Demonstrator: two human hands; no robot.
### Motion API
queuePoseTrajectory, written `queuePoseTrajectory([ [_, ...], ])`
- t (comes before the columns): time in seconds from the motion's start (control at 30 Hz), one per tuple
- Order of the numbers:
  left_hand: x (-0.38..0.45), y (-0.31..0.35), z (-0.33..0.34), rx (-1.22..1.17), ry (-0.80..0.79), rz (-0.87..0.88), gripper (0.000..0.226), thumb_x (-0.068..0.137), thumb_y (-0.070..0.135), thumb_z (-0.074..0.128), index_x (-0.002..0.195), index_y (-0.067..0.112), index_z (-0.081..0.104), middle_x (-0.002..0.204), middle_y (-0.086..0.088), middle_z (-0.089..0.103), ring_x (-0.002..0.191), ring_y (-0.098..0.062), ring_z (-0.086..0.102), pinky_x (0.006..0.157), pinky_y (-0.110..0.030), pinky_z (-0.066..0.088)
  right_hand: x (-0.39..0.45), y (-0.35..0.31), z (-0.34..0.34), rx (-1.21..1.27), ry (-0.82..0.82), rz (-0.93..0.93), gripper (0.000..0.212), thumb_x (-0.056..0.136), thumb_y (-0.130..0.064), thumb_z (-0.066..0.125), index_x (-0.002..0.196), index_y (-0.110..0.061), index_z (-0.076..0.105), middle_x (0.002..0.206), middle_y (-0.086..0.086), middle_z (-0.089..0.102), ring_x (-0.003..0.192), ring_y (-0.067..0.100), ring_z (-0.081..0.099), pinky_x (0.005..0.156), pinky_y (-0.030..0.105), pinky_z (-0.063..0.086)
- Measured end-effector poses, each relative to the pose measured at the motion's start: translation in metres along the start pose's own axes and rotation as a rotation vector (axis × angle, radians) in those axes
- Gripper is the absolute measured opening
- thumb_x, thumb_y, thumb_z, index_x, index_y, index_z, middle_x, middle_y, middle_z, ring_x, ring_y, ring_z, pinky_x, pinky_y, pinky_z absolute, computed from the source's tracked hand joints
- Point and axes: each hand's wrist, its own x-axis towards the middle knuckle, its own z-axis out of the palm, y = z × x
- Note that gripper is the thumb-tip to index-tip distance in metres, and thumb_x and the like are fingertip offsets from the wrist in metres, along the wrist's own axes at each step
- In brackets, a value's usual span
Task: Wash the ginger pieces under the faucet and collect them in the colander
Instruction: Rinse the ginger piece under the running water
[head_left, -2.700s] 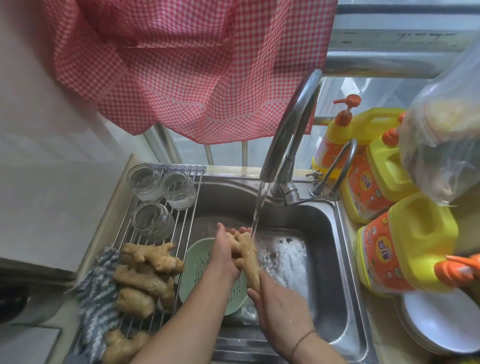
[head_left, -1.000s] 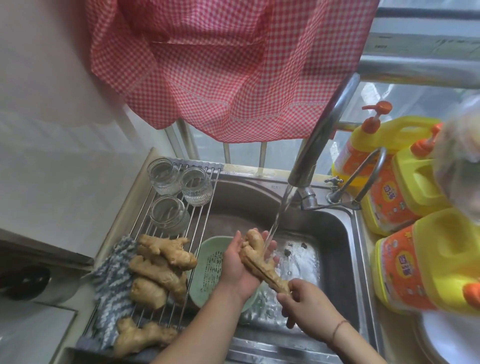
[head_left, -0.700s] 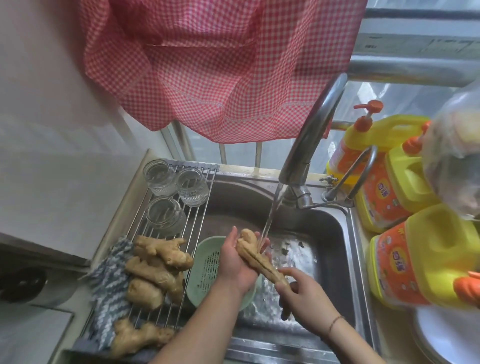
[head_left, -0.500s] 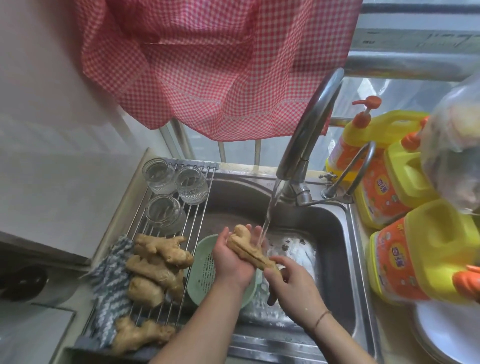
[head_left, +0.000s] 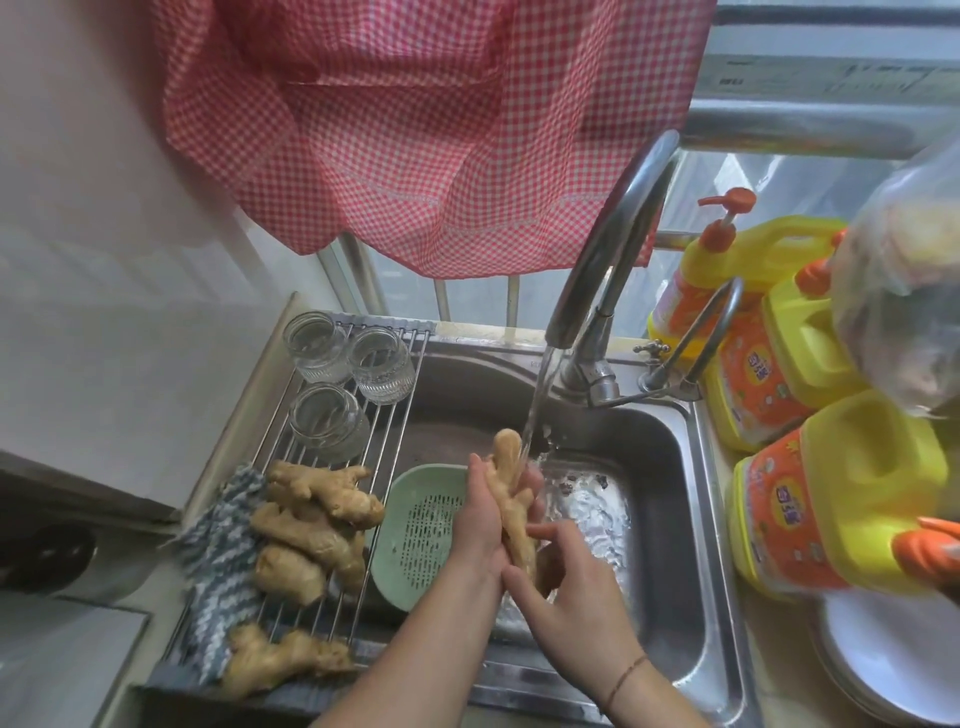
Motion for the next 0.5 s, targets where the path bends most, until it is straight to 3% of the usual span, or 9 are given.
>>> queuePoseTrajectory([
  [0.07, -0.001, 0.003, -0.002, 0.053, 0.007, 0.000, 0.066, 0.098, 0.060, 0.031, 0.129, 0.009, 0.060, 0.074, -0.004, 0.064, 0.059, -0.012, 0.059, 0.048, -0.022, 0.049, -0.003, 0.001, -0.003, -0.005, -0.022, -0.050, 0.025, 0.076, -0.047, 0.068, 0.094, -0.043, 0.052, 0.076, -0.015, 0.064, 0.062, 0.011, 0.061, 0.057, 0.029, 0.050],
  [0.13, -0.004, 0.003, -0.002, 0.073, -0.003, -0.033, 0.070, 0.097, 0.062, 0.029, 0.124, 0.007, 0.062, 0.076, -0.005, 0.064, 0.061, -0.014, 0.061, 0.047, -0.021, 0.048, -0.004, 0.002, -0.006, -0.008, -0.031, -0.072, 0.025, 0.074, -0.049, 0.068, 0.094, -0.045, 0.053, 0.073, -0.012, 0.065, 0.062, 0.011, 0.061, 0.057, 0.027, 0.050],
  [0.23, -0.015, 0.005, 0.001, 0.012, -0.063, -0.094, 0.061, 0.099, 0.055, 0.039, 0.127, 0.006, 0.061, 0.084, -0.007, 0.065, 0.072, -0.016, 0.063, 0.052, -0.022, 0.052, 0.007, 0.006, -0.017, 0.005, -0.016, -0.073, 0.013, 0.078, -0.038, 0.072, 0.085, -0.035, 0.061, 0.064, -0.006, 0.064, 0.060, 0.010, 0.060, 0.054, 0.018, 0.045],
  [0.37, -0.018, 0.008, 0.000, -0.081, -0.116, -0.059, 0.042, 0.101, 0.027, 0.048, 0.138, 0.006, 0.051, 0.098, -0.013, 0.066, 0.086, -0.023, 0.066, 0.072, -0.031, 0.056, 0.036, 0.011, -0.046, -0.025, 0.113, -0.053, 0.014, 0.084, -0.024, 0.070, 0.073, -0.030, 0.063, 0.063, -0.008, 0.065, 0.062, 0.007, 0.062, 0.059, 0.017, 0.048],
  [0.5, -0.019, 0.010, -0.005, -0.127, -0.166, -0.036, 0.036, 0.101, 0.026, 0.047, 0.132, 0.010, 0.057, 0.116, -0.014, 0.063, 0.107, -0.029, 0.061, 0.101, -0.047, 0.045, 0.059, 0.008, -0.067, -0.017, 0.148, -0.059, 0.013, 0.083, -0.020, 0.071, 0.091, -0.030, 0.066, 0.082, -0.014, 0.069, 0.073, 0.002, 0.065, 0.066, 0.010, 0.050],
])
